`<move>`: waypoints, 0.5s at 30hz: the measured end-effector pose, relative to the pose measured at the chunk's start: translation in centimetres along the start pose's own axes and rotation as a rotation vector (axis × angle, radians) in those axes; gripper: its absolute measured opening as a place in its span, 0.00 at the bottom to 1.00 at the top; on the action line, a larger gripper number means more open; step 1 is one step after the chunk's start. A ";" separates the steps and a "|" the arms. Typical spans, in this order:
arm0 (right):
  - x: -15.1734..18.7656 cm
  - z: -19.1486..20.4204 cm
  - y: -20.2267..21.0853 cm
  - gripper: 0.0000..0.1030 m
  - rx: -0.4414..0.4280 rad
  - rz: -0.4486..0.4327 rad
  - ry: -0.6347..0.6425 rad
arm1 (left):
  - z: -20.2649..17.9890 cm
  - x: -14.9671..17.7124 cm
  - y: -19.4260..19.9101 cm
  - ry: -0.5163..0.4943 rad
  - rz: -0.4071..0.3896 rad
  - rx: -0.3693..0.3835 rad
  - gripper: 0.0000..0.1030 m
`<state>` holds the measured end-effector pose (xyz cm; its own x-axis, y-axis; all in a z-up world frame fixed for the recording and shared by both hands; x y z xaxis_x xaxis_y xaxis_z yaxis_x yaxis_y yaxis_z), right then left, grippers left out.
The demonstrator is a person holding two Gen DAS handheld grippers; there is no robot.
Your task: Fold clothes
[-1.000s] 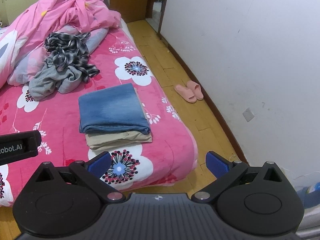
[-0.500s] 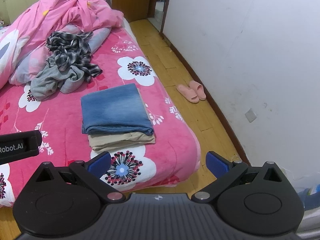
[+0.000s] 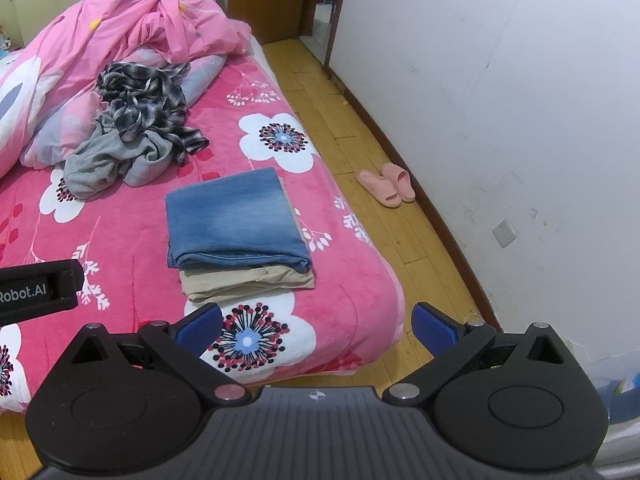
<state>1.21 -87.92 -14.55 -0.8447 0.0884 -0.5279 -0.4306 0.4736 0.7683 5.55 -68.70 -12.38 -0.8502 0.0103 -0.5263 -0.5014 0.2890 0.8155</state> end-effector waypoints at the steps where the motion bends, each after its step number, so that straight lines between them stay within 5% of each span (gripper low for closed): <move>1: 0.0 0.0 0.0 1.00 0.000 -0.001 0.000 | 0.0 0.0 0.0 0.000 -0.001 -0.001 1.00; 15: 0.0 0.4 0.2 1.00 0.001 -0.006 0.004 | 0.3 0.1 0.1 0.005 0.002 0.001 1.00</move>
<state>1.24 -87.50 -14.47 -0.8433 0.0826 -0.5311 -0.4353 0.4745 0.7651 5.48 -68.36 -12.40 -0.8520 0.0057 -0.5235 -0.4997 0.2895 0.8164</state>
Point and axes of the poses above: each gripper's, at about its wrist camera, not at the fingertips, and y roughly against the way its jaws point, z to its left, x to its underside, the point moved 9 cm from there along -y, roughly the way its jaws point, and after that the axes turned 15 degrees about x, right-handed, at the moved point
